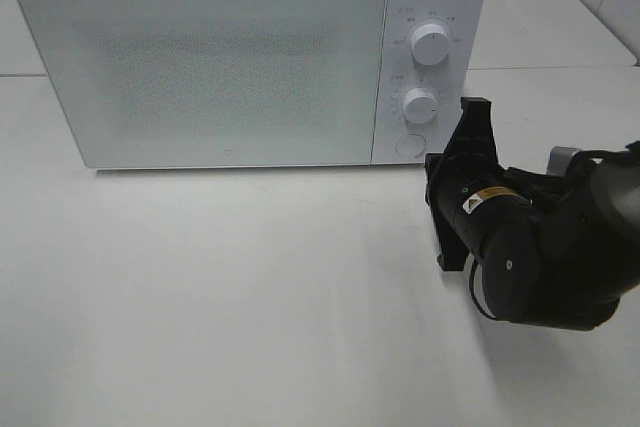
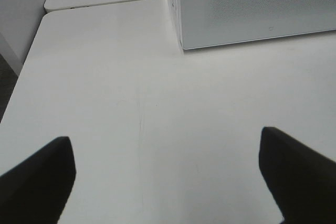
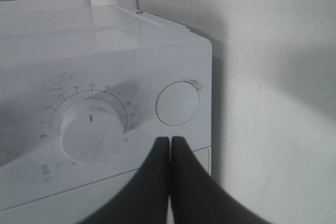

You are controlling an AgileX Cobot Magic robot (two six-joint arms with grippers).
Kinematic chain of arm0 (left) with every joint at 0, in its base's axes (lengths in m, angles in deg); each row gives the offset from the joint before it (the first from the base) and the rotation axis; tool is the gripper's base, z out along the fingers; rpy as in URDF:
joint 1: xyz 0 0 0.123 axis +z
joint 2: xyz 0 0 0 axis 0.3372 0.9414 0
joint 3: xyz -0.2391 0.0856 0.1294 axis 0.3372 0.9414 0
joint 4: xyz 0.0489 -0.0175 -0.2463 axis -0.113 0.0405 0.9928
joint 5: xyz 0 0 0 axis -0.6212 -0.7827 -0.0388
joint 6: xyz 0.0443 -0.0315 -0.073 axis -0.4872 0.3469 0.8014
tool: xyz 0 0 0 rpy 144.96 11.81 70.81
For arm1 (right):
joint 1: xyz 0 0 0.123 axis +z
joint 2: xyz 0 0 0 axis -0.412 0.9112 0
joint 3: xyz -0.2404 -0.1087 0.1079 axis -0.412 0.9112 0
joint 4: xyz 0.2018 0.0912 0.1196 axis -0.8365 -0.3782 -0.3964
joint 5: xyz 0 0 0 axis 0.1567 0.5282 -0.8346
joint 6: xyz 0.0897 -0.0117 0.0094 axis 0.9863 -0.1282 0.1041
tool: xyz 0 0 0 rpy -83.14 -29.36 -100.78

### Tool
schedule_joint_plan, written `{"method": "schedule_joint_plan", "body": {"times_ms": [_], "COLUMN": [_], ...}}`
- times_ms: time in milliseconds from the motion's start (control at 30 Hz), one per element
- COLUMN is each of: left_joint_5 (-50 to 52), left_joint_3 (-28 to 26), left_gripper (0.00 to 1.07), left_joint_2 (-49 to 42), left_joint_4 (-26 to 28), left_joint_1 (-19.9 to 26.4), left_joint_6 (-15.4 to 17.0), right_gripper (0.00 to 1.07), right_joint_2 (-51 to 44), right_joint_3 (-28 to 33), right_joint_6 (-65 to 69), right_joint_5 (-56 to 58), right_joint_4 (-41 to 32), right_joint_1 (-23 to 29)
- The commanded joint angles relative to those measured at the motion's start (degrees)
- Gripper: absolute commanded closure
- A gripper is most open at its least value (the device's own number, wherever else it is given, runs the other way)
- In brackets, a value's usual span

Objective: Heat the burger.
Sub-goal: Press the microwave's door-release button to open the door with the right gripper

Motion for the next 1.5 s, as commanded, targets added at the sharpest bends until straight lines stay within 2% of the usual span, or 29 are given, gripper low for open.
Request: {"method": "schedule_joint_plan", "body": {"times_ms": [33, 533, 1500], "left_joint_5": [-0.06, -0.06, -0.06], "left_joint_3": [-0.06, -0.06, -0.06], "left_gripper": [0.20, 0.20, 0.20], "left_joint_2": [-1.09, -1.09, -1.09], "left_joint_4": [0.00, 0.00, 0.00], "left_joint_1": [0.11, 0.11, 0.11], "left_joint_6": [-0.11, -0.11, -0.11], "right_gripper": [1.07, 1.07, 1.07], "right_joint_2": [1.72, 6.82, 10.43], "right_joint_3": [-2.81, -9.97, -15.58], "right_joint_6": [-0.29, -0.80, -2.69], "right_joint_5": [1.09, 5.27, 4.93], "right_joint_4": [1.78, 5.16, 5.56], "right_joint_1": [-1.72, -5.50, -8.19]}}
